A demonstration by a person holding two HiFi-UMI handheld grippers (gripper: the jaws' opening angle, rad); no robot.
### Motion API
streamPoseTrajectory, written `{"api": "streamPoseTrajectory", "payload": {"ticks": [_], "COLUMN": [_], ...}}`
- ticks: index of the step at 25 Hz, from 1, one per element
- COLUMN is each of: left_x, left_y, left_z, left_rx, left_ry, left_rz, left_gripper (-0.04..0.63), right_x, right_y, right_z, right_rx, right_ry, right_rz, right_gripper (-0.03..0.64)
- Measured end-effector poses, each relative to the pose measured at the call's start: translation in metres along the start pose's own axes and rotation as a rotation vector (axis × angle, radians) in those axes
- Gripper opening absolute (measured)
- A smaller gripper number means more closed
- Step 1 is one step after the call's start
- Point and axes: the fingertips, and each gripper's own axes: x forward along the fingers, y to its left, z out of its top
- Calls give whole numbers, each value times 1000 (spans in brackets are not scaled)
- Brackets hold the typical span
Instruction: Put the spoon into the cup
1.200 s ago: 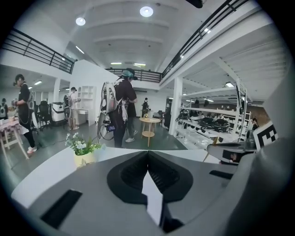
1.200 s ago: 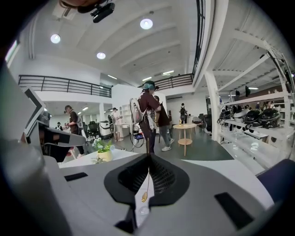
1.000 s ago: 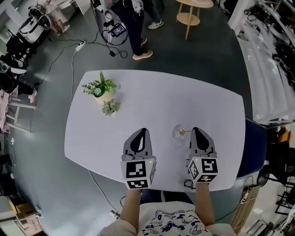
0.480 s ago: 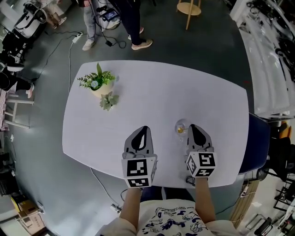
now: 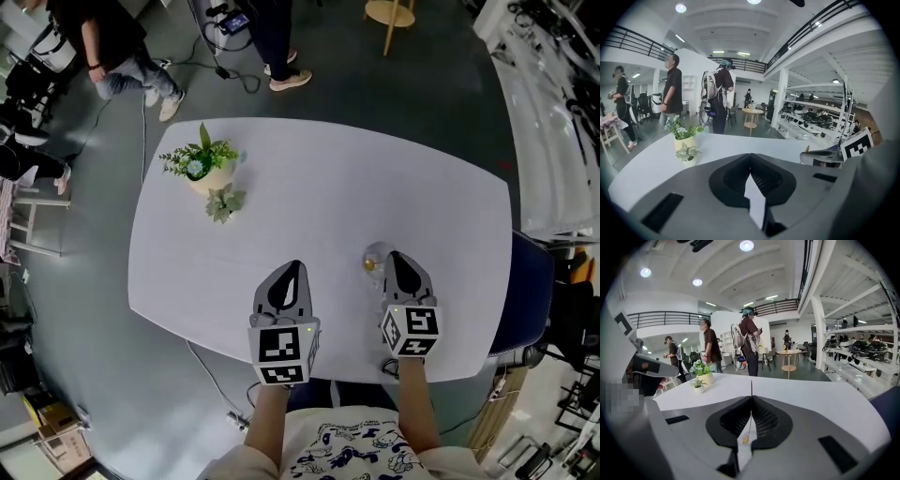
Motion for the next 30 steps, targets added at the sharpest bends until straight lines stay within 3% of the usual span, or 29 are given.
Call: {"api": "streamPoseTrajectory", "payload": {"ticks": [4, 12, 17, 30], "left_x": [2, 0, -1, -35], "left_y": [4, 2, 7, 10], "left_z": [-2, 3, 10, 60], "left_rx": [-3, -3, -3, 9], "left_ry": [1, -3, -21, -141], "left_rz": [1, 0, 7, 27], "left_gripper": [14, 14, 14, 14], "right_x": [4, 5, 1, -50], "right_y": [-4, -14, -18, -19], "right_z": [-3, -4, 3, 81], "right_rx": [-31, -37, -36, -46], "right_ry": [8, 26, 17, -175], "right_rz": [-19, -55, -68, -122], "right_gripper": [25, 140, 178, 175]}}
